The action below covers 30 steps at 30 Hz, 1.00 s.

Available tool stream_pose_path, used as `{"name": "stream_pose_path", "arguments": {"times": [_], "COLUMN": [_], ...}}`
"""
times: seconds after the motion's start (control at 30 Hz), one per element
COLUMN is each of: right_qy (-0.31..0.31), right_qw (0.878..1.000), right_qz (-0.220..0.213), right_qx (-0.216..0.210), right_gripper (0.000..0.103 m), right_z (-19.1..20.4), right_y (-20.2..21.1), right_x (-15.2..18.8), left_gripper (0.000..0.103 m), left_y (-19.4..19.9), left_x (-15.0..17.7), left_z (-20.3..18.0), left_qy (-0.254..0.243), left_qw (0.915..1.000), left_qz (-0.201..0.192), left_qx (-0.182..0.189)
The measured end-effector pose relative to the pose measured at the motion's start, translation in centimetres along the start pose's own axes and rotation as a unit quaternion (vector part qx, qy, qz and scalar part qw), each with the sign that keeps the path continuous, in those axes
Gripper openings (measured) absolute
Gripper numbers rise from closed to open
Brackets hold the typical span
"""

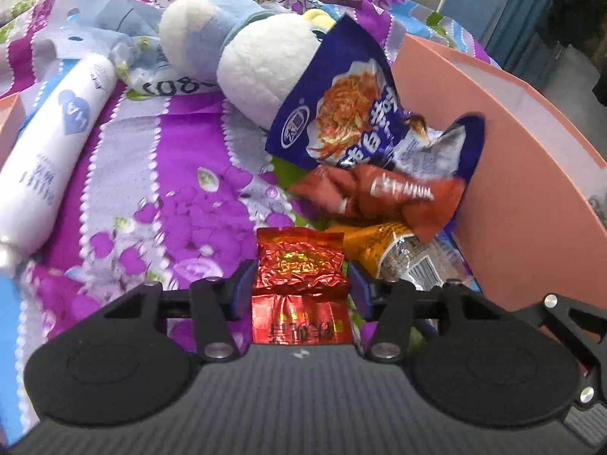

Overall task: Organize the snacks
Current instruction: 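Grasp the red foil packet with the left gripper while the right grasps the orange-topped clear bag, then lift both held packets and carry them over the pink box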

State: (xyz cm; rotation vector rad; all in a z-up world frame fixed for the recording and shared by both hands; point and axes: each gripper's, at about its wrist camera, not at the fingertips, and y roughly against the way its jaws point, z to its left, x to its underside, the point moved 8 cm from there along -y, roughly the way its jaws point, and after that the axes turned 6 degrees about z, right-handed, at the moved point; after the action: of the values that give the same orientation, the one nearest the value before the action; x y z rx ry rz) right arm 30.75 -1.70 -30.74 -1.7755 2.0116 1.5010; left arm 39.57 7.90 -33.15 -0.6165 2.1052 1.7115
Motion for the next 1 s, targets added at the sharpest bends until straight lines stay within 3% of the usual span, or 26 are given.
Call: {"name": "stream_pose_path", "arguments": {"times": [0.27, 0.53, 0.8, 1.0], "right_qy": [-0.022, -0.042, -0.056, -0.093], "right_qw": [1.000, 0.998, 0.996, 0.990], "right_qz": [-0.010, -0.008, -0.013, -0.007], "right_qx": [-0.016, -0.044, -0.066, -0.110], "right_gripper": [0.009, 0.009, 0.009, 0.013], "right_z": [0.1, 1.5, 1.8, 2.7], "right_y": [5.0, 10.6, 14.3, 14.9], "right_x": [0.0, 2.5, 4.2, 5.4], "left_gripper": [0.058, 0.058, 0.058, 0.058], "left_y": [6.3, 11.7, 13.9, 13.7], "left_x": [2.5, 6.7, 11.0, 13.7], "left_z": [0.0, -0.6, 0.0, 1.3], "left_qy": [0.023, 0.048, 0.077, 0.087], "left_qw": [0.9996, 0.9984, 0.9961, 0.9940], "left_qz": [-0.006, -0.011, 0.000, 0.022], "left_qx": [-0.014, -0.027, -0.043, -0.064]}}
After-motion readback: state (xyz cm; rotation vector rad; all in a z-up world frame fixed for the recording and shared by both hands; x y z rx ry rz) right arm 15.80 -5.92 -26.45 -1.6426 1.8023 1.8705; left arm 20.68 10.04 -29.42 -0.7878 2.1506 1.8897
